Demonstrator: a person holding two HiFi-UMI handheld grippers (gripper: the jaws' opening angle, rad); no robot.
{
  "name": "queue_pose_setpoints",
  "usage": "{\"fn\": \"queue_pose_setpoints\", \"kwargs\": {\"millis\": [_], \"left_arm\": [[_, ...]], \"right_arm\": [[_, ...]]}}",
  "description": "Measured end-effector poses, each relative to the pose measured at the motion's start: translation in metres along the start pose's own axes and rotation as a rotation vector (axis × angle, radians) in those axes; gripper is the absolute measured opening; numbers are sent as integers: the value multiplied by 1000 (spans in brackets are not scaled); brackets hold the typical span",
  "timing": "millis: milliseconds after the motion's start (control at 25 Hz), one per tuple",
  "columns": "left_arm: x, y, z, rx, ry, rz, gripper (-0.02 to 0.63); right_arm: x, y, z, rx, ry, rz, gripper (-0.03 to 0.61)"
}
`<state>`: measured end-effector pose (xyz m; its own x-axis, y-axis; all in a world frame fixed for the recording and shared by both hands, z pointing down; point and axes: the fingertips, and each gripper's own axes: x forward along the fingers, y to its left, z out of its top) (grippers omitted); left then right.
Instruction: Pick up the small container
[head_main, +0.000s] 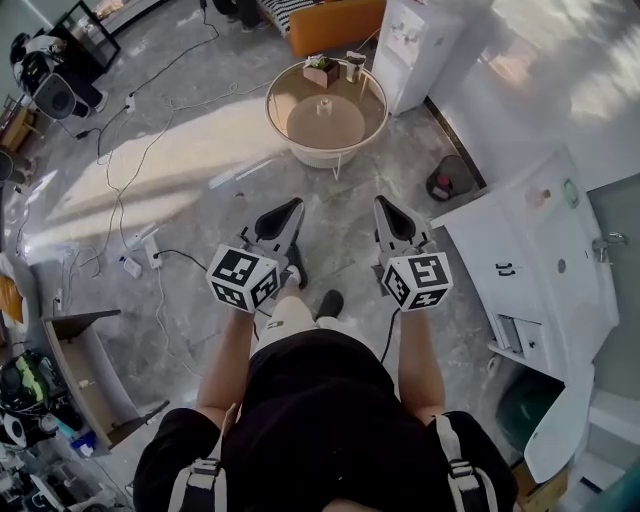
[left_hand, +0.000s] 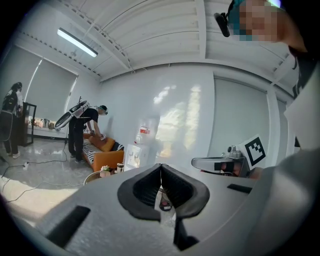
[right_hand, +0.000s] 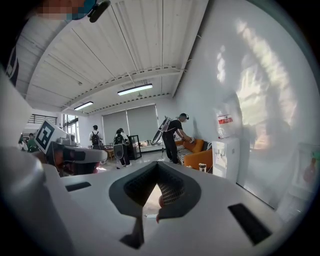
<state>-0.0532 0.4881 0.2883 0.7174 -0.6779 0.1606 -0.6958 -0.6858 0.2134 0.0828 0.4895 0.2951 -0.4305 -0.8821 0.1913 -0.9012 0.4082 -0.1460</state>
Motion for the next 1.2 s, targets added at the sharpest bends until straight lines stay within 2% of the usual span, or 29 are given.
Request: {"fn": "queue_pose_setpoints", "kwargs": {"millis": [400, 720, 880, 1200], "left_arm": [[56, 57, 3, -44, 7, 10, 18], [119, 129, 46, -15, -32, 17, 18], [137, 155, 62, 1, -47, -5, 18], [167, 186, 67, -4, -29, -45, 18]], "right_arm": [[60, -39, 7, -5, 41, -29, 3], [144, -72, 54, -56, 29, -44, 3], [176, -77, 67, -60, 14, -55, 3], [209, -81, 62, -45, 43, -79, 3]]}}
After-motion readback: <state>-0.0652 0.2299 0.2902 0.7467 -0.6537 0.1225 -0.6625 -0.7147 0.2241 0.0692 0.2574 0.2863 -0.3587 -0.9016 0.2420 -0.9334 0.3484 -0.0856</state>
